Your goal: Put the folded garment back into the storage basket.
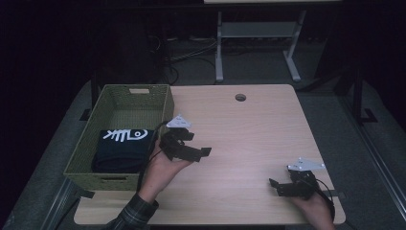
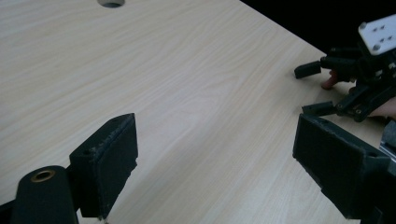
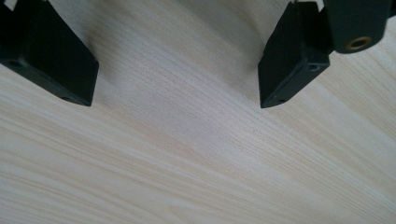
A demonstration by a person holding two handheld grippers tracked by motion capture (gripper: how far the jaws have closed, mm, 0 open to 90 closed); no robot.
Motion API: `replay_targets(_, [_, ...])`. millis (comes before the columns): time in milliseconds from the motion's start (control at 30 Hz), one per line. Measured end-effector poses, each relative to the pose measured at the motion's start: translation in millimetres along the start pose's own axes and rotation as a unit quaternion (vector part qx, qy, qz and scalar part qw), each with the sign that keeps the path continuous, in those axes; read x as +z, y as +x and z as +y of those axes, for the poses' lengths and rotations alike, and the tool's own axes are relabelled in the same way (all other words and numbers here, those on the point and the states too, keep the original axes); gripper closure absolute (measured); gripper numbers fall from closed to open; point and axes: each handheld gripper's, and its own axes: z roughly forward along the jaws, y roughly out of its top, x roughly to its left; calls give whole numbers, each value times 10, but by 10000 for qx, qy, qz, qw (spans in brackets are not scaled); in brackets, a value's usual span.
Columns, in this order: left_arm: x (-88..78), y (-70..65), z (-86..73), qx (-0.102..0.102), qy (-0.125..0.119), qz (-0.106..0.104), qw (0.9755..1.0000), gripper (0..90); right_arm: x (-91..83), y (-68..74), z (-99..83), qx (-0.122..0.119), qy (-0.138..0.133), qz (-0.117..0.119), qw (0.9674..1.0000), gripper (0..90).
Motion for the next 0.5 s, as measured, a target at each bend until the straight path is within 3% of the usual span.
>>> replay_targets(200, [219, -111, -152, 134, 44, -40, 9999, 137, -1, -1, 0, -6, 6, 0, 10000, 120])
replay_targets(500, [490, -146, -390, 288, 156, -45, 9995, 136, 0, -1, 1, -4, 10, 7, 10000, 120])
